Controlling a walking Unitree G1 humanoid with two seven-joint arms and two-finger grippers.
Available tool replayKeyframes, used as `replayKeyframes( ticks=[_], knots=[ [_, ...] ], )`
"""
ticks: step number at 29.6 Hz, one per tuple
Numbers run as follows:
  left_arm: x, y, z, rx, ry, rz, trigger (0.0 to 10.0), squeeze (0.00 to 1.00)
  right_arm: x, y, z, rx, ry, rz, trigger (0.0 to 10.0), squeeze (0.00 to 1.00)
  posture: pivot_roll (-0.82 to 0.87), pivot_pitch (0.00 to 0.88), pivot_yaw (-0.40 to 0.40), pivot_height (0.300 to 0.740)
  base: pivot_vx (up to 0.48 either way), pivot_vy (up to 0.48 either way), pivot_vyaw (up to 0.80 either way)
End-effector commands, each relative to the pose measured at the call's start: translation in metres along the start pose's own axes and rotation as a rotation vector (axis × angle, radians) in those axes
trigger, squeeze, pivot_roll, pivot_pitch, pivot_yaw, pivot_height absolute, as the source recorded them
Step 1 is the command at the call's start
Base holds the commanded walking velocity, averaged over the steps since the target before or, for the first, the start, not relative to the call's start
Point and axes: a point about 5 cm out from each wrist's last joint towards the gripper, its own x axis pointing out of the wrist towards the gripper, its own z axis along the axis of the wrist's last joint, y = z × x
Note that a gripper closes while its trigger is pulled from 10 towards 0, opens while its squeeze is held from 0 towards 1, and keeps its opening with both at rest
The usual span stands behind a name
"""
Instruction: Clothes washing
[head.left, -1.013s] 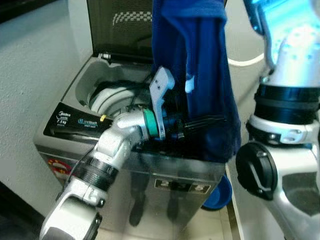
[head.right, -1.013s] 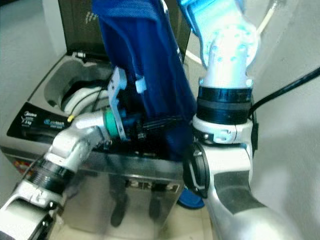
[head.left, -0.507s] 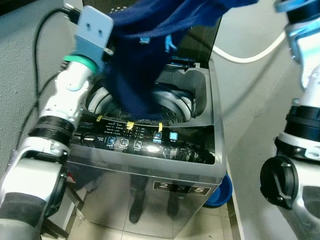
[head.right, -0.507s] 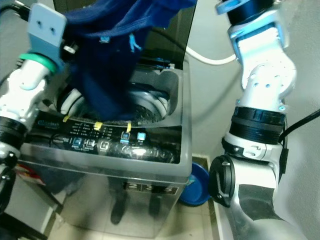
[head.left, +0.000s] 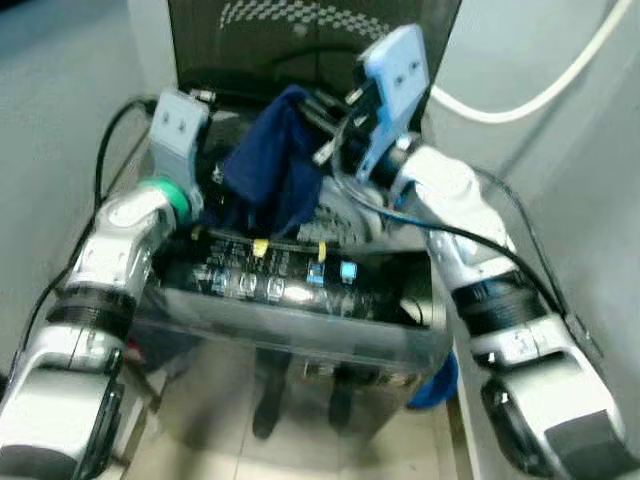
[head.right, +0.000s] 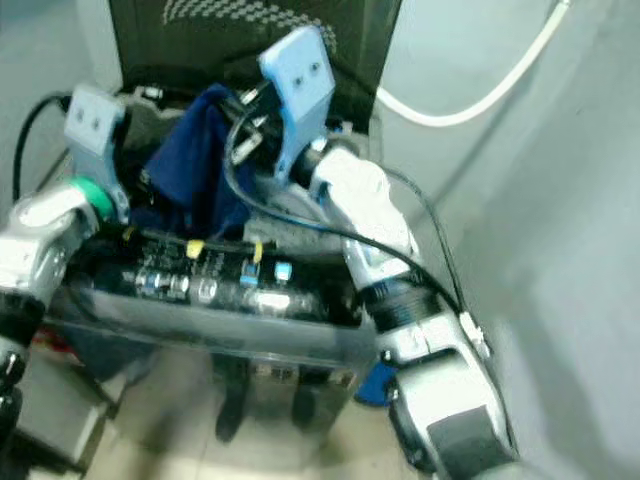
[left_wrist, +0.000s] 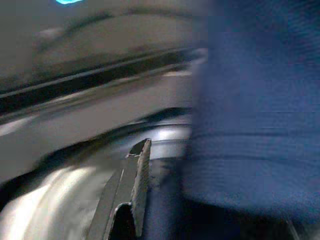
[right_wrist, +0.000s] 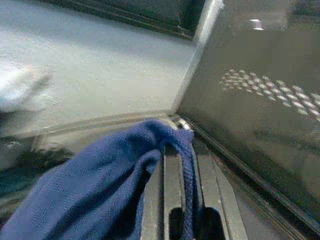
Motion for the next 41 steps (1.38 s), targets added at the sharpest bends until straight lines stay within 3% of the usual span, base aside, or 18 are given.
replayKeyframes(
  ticks=[1,3,7,8,9,12,14,15,17,19,22,24,25,26,31,36,38,41],
  knots=[
    [-0.001,-0.017,0.013,0.017,-0.046,-0.088,10.0,0.00,0.004,0.002,-0.003,-0.003,0.044,-0.013,10.0,0.00,0.06,0.089,-0.017,0.740,0.000,0.000,0.00],
    [-0.011,-0.030,0.013,0.019,-0.052,-0.116,10.0,0.00,0.002,0.004,-0.007,0.011,0.048,-0.004,10.0,0.00,0.07,0.091,-0.020,0.740,0.000,0.000,0.00],
    [-0.019,-0.036,0.017,0.018,-0.065,-0.126,10.0,0.00,0.002,0.006,-0.009,0.003,0.033,0.001,10.0,0.00,0.07,0.092,-0.022,0.740,0.000,0.000,0.00],
    [-0.022,-0.040,0.021,0.008,-0.078,-0.135,10.0,0.00,0.003,0.006,-0.009,-0.006,0.025,0.005,10.0,0.26,0.07,0.090,-0.021,0.740,0.000,0.000,0.00],
    [-0.025,-0.045,0.025,-0.003,-0.098,-0.139,10.0,0.00,0.003,0.007,-0.008,-0.015,0.021,0.016,10.0,0.97,0.07,0.090,-0.023,0.740,0.000,0.000,0.00],
    [-0.030,-0.054,0.031,-0.019,-0.121,-0.146,10.0,0.00,0.002,0.009,-0.007,-0.041,0.018,0.056,10.0,1.00,0.08,0.088,-0.025,0.740,0.000,0.000,0.00],
    [-0.030,-0.056,0.032,-0.019,-0.126,-0.147,10.0,0.00,0.002,0.011,-0.006,-0.053,0.018,0.075,10.0,1.00,0.08,0.088,-0.025,0.740,0.000,0.000,0.00],
    [-0.029,-0.059,0.034,-0.035,-0.145,-0.128,10.0,0.00,-0.003,0.017,-0.006,-0.165,0.047,0.200,10.0,1.00,0.08,0.085,-0.027,0.740,0.000,0.000,0.00],
    [-0.031,-0.060,0.036,-0.043,-0.144,-0.122,10.0,0.00,-0.004,0.019,-0.006,-0.193,0.060,0.228,10.0,1.00,0.08,0.085,-0.027,0.740,0.000,0.000,0.00],
    [-0.033,-0.063,0.037,-0.053,-0.142,-0.125,10.0,0.00,-0.009,0.022,-0.008,-0.307,0.099,0.312,10.0,1.00,0.07,0.082,-0.028,0.740,0.000,0.000,0.00],
    [-0.034,-0.066,0.036,-0.061,-0.138,-0.120,10.0,0.00,-0.010,0.014,-0.006,-0.378,0.113,0.291,10.0,1.00,0.07,0.080,-0.033,0.740,0.000,0.000,0.00],
    [-0.034,-0.067,0.036,-0.064,-0.136,-0.115,10.0,0.00,-0.007,0.005,0.000,-0.383,0.091,0.211,10.0,1.00,0.07,0.076,-0.036,0.740,0.000,0.000,0.00],
    [-0.034,-0.067,0.035,-0.069,-0.137,-0.096,10.0,0.00,-0.003,-0.008,0.008,-0.351,0.050,0.090,10.0,0.95,0.07,0.074,-0.038,0.740,0.000,0.000,0.00],
    [-0.034,-0.064,0.034,-0.080,-0.137,-0.058,10.0,0.00,-0.002,-0.022,0.018,-0.303,-0.010,-0.051,10.0,0.00,0.07,0.072,-0.038,0.740,0.000,0.000,0.00],
    [-0.037,-0.063,0.033,-0.094,-0.124,-0.016,10.0,0.00,-0.009,-0.049,0.020,-0.233,-0.030,-0.300,10.0,0.00,0.07,0.071,-0.036,0.740,0.000,0.000,0.00],
    [-0.038,-0.064,0.033,-0.095,-0.120,-0.019,10.0,0.00,-0.012,-0.055,0.014,-0.219,0.008,-0.364,10.0,0.00,0.07,0.071,-0.036,0.740,0.000,0.000,0.00],
    [-0.039,-0.065,0.033,-0.101,-0.120,-0.015,10.0,0.00,-0.021,-0.057,0.013,-0.217,-0.027,-0.365,10.0,0.00,0.08,0.076,-0.033,0.740,0.000,0.000,0.00],
    [-0.038,-0.063,0.031,-0.077,-0.121,0.053,10.0,0.00,-0.042,-0.063,-0.001,-0.099,-0.053,-0.438,10.0,0.00,0.08,0.080,-0.030,0.740,0.000,0.000,0.00]
  ],
)
